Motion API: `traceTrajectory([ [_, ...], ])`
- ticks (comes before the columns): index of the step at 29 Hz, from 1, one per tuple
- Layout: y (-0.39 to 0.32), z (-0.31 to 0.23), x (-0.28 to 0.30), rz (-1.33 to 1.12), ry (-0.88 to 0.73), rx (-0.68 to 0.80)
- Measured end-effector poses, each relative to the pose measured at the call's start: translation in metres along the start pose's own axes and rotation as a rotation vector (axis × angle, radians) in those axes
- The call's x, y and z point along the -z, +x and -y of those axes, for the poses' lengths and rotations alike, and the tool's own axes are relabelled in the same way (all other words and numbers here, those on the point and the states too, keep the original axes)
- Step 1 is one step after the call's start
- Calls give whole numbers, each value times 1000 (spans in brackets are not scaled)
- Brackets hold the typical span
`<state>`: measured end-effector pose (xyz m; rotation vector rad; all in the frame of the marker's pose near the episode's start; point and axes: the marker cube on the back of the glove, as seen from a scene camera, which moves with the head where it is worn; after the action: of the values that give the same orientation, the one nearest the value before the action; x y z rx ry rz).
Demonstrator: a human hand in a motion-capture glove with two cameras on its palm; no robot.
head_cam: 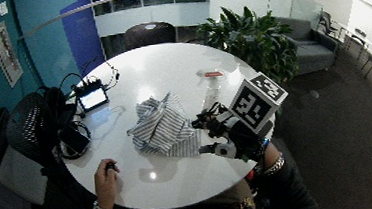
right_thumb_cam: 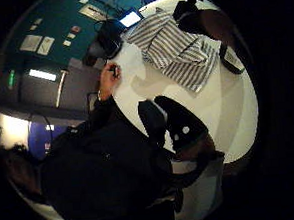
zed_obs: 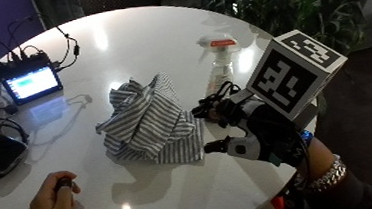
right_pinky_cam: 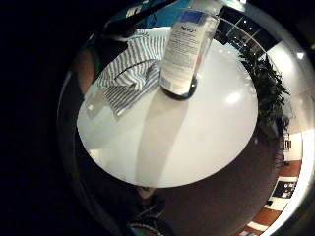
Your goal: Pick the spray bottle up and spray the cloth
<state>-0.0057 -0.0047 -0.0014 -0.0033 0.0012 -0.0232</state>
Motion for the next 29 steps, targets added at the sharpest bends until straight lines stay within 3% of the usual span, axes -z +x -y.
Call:
traceTrajectory([
  [15, -1, 0, -4, -16, -38, -1],
  [19, 7, 2, 0, -68, 13, -71],
  [29, 36, 8, 18, -220, 315, -381],
])
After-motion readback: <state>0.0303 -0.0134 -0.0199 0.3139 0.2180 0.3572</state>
